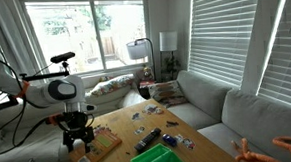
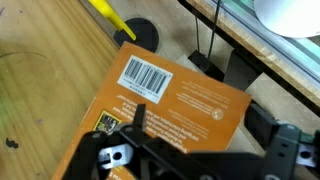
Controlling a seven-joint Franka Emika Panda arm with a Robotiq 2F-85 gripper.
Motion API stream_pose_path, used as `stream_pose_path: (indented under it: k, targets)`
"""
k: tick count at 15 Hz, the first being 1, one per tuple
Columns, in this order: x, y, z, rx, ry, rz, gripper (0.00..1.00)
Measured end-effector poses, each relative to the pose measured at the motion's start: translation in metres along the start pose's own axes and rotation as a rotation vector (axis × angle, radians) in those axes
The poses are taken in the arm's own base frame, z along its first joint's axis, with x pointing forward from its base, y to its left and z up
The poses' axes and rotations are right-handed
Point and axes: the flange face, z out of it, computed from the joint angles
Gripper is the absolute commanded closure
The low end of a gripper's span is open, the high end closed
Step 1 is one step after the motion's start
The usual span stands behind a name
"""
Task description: Slide the book downwards, flip the book and place it right side up on the table
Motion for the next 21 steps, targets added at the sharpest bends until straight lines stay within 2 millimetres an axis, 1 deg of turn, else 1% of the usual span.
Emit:
stream_pose_path:
  k: [5, 6, 7, 9, 10, 11, 13, 18, 21]
  targets:
    - [0.0031, -0.0025, 0.0047, -0.011, -0.017, -0.011, 0.00]
    - [0.0032, -0.0025, 0.0050, -0.014, -0.018, -0.010, 0.09]
    - [0.0033, -0.0024, 0.0053, -0.017, -0.020, -0.009, 0.26]
    - [0.0033, -0.0012, 0.0047, -0.030, -0.020, -0.004, 0.40]
    - [0.0033, -0.0002, 0.0038, -0.037, -0.021, 0.000, 0.17]
    - [0.0032, 0.0007, 0.0031, -0.044, -0.023, 0.003, 0.10]
    - [0.0031, 0.0011, 0.0029, -0.048, -0.024, 0.004, 0.01]
    - [0.0051, -0.0016, 0.0095, -0.041, -0.042, -0.007, 0.00]
    - [0.0055, -0.0015, 0.0096, -0.042, -0.043, -0.009, 0.00]
